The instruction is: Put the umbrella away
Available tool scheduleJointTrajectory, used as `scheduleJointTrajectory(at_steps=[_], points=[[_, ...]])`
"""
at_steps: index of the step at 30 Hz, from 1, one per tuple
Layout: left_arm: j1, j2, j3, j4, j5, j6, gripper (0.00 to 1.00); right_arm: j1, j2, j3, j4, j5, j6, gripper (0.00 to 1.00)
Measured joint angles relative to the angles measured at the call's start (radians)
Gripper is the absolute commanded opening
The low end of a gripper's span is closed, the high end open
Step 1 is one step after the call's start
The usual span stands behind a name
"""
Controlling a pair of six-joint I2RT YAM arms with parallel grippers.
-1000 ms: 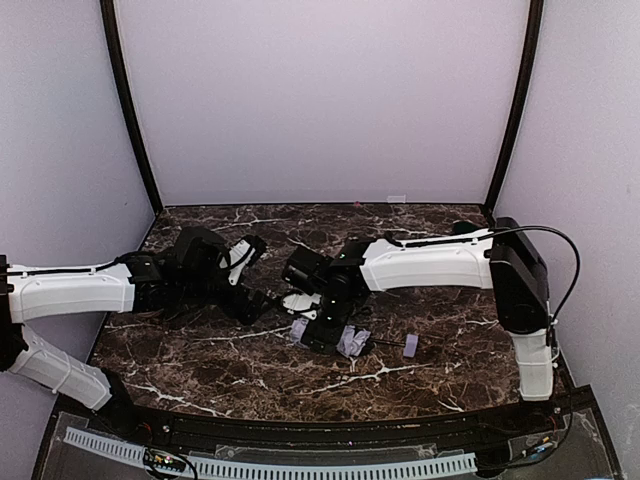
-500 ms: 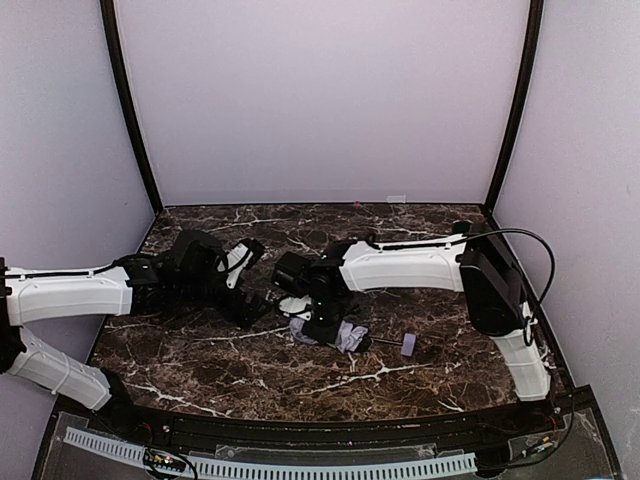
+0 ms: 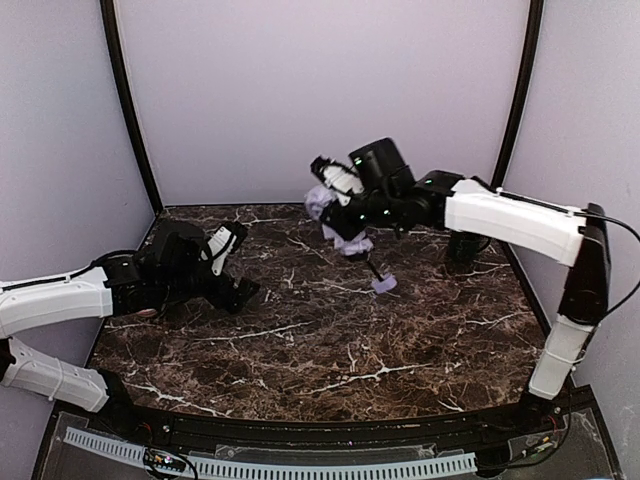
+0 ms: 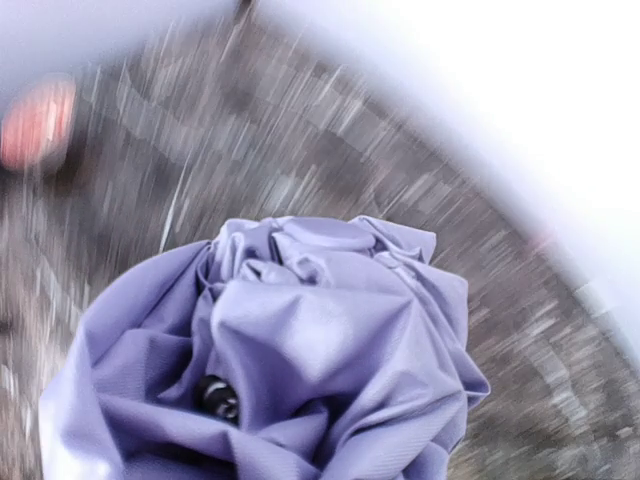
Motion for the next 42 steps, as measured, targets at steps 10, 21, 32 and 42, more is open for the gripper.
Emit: scheduleJointTrajectory(at_steps=[10,21,32,42], points=[[0.008,-0.048,-0.011,0.047,-0.034,0.012,0.97,-0.053,-0.567,-0.439,0.973,0.001,-0.080,0.05],[0.008,0.129,0.006,0.061,0.025,-0.022,0.97,-0.051,-0.208,-1.579,1.904,0.108,0.176,0.00],[0.008,0.156,0.062,0.054,0.059,-0.027,0.97,-0.048,-0.539,-1.265,1.350,0.103,0.185,0.00],[0.008,0.154,0.067,0.022,0.069,-0.013,0.98,-0.064,-0.661,-0.528,0.544,0.069,0.046,0.04]])
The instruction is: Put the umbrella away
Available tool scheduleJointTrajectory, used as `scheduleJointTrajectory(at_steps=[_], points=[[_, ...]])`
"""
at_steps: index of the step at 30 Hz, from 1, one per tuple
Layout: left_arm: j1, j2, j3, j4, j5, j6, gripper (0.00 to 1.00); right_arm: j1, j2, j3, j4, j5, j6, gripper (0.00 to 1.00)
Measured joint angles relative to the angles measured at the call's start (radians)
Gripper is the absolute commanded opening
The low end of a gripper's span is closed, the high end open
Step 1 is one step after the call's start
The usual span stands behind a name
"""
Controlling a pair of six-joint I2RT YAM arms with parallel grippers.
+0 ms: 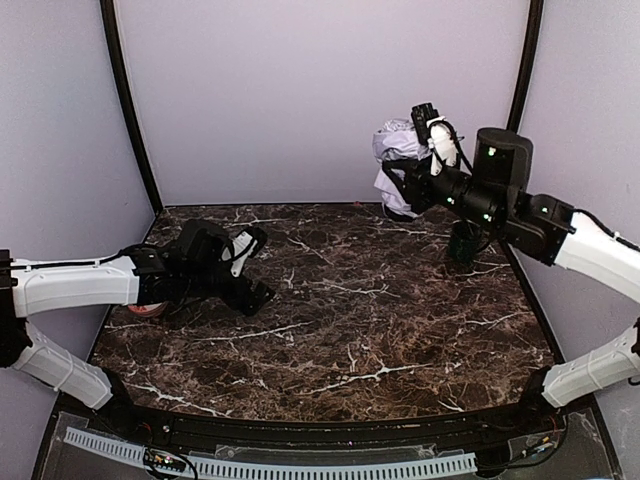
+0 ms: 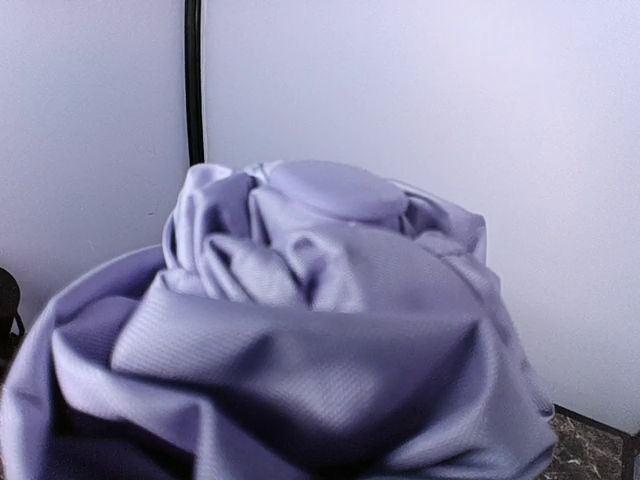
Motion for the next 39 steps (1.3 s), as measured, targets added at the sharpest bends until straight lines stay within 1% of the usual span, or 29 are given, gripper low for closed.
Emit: scheduleJointTrajectory(at_steps=[2,4,6,8,10,12,13,15,20,24,26,27,28,29,31,32,36,39], points=[[0.000,0.008,0.024,-0.020,-0.002,0.012,0.99,-0.001,0.028,0.125,-0.149,-0.016,0.021,0.05],[0.000,0.020,0.062,-0.035,-0.005,0.023,0.99,-0.002,0.043,0.193,-0.251,-0.042,0.067,0.08],[0.001,0.025,0.090,-0.042,-0.010,0.032,0.99,-0.002,0.049,0.202,-0.314,-0.088,0.139,0.09],[0.005,0.025,0.107,-0.043,-0.011,0.038,0.99,-0.003,0.063,0.177,-0.329,-0.150,0.213,0.09],[0.011,0.025,0.111,-0.045,-0.015,0.038,0.99,-0.003,0.100,0.122,-0.302,-0.239,0.307,0.09],[0.013,0.025,0.111,-0.060,-0.022,0.034,0.99,-0.001,0.151,0.058,-0.232,-0.328,0.380,0.09],[0.013,0.025,0.110,-0.066,-0.026,0.030,0.99,0.001,0.190,0.019,-0.183,-0.377,0.428,0.09],[0.017,0.022,0.101,-0.067,-0.033,0.019,0.99,0.005,0.282,-0.019,-0.138,-0.443,0.502,0.10],[0.027,-0.008,0.048,-0.068,-0.041,-0.002,0.99,0.000,0.549,0.006,-0.098,-0.562,0.610,0.10],[0.042,-0.012,0.039,-0.066,-0.046,-0.010,0.99,-0.025,0.692,0.006,-0.014,-0.629,0.705,0.12],[0.048,-0.012,0.033,-0.062,-0.045,-0.013,0.99,-0.042,0.744,0.005,0.031,-0.659,0.748,0.15],[0.052,-0.012,0.031,-0.059,-0.044,-0.013,0.99,-0.049,0.766,0.005,0.052,-0.671,0.763,0.21],[0.053,-0.012,0.029,-0.057,-0.043,-0.014,0.99,-0.055,0.785,0.005,0.068,-0.681,0.775,0.31],[0.055,-0.012,0.028,-0.056,-0.042,-0.015,0.99,-0.062,0.802,0.006,0.087,-0.702,0.796,0.45],[0.057,-0.011,0.028,-0.051,-0.038,-0.015,0.99,-0.072,0.812,0.006,0.097,-0.719,0.808,0.92],[0.058,-0.011,0.028,-0.048,-0.036,-0.015,0.99,-0.076,0.812,0.006,0.095,-0.715,0.808,0.98],[0.062,-0.011,0.021,-0.029,-0.033,-0.012,0.99,-0.092,0.806,0.008,0.081,-0.716,0.783,0.99],[0.067,-0.011,0.017,-0.028,-0.033,-0.010,0.99,-0.106,0.766,0.008,-0.011,-0.660,0.733,0.99]])
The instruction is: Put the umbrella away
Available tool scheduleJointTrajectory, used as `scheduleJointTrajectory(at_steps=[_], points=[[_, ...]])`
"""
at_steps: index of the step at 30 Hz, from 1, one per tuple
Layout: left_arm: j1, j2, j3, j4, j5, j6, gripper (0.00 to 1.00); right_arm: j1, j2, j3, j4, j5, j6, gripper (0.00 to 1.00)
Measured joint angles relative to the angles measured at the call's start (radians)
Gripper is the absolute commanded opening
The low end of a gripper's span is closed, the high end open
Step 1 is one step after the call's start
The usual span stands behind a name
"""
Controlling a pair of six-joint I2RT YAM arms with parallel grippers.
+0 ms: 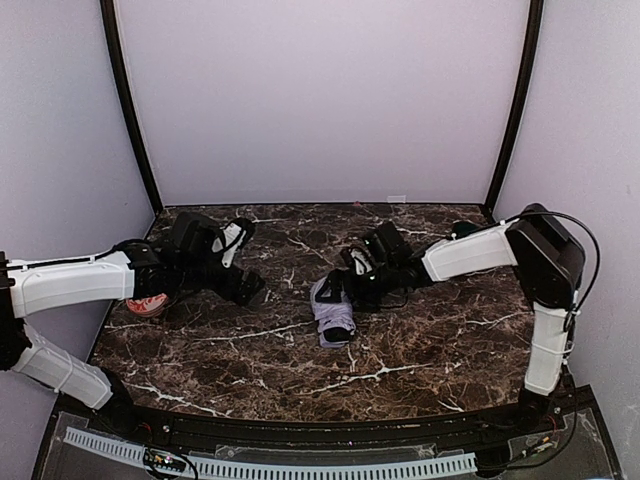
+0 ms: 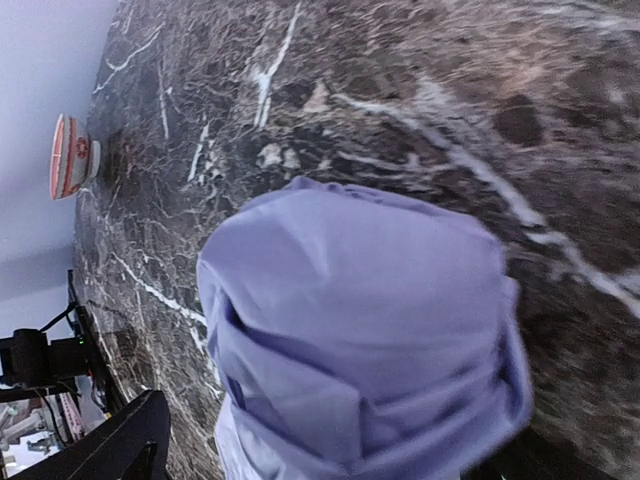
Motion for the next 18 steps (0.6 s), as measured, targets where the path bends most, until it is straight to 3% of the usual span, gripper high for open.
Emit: scheduleJointTrajectory(at_steps=[10,14,18], points=[[0.070,0.000,0.001,0.002,0.006,0.013,0.99,-0.132,-0.381,-0.003,-0.331,0.275,-0.219,0.99],[0.187,-0.009,0.006,0.005,0.019,0.008,0.99,-0.246,-0.604,-0.075,-0.323,0.333,-0.318,0.99],[0.319,-0.032,0.021,0.028,0.005,-0.014,0.99,-0.454,-0.824,-0.246,-0.212,0.406,-0.403,1.00]])
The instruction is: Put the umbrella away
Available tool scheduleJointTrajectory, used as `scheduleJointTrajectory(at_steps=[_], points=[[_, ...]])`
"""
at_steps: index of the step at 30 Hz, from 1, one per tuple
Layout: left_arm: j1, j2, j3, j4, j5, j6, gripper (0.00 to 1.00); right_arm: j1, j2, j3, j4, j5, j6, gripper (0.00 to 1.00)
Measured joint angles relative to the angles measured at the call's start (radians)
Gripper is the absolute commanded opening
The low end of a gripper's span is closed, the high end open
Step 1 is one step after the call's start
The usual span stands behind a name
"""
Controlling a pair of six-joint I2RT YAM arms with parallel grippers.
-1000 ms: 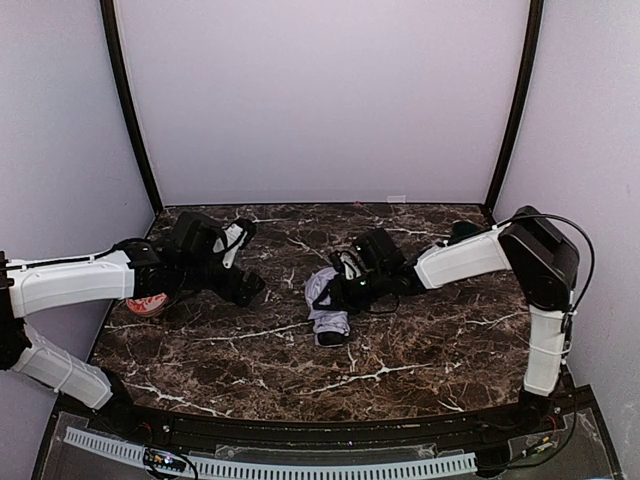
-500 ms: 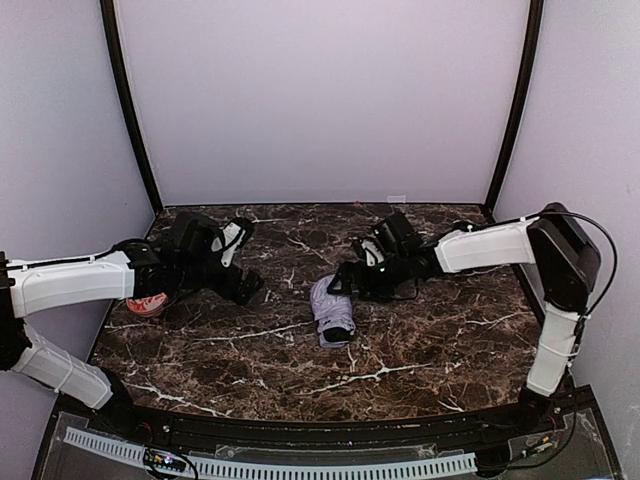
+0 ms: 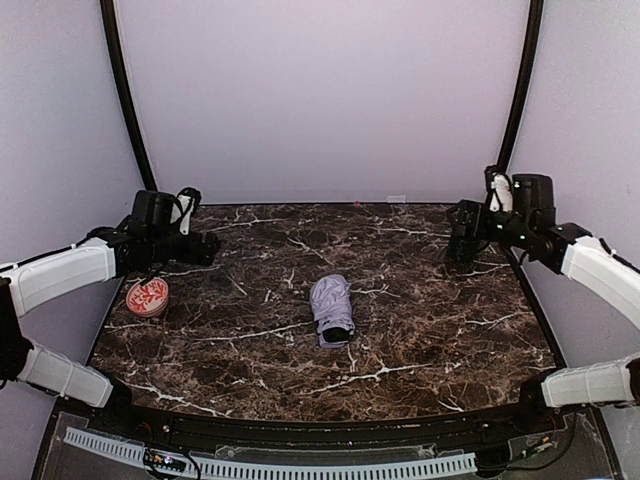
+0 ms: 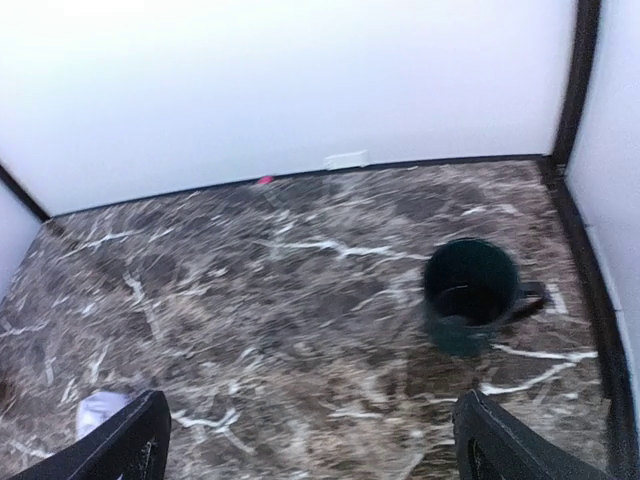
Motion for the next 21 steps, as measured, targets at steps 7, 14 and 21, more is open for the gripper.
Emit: scheduleJointTrajectory(at_steps=[7,14,21], points=[[0.175,-0.021,-0.023,0.134,-0.075,-0.060,0.99,-0.272,-0.257,-0.359,0.278,0.088,-0.080,1.00],[0.208,-0.041,-0.298,0.472,-0.195,-0.068,0.99,-0.374,-0.284,-0.614,0.568,0.101,-0.083,0.99],[0.212,0.030,-0.536,0.864,-0.258,0.015,0.99,-0.383,-0.160,-0.782,0.909,0.122,-0.098,1.00]])
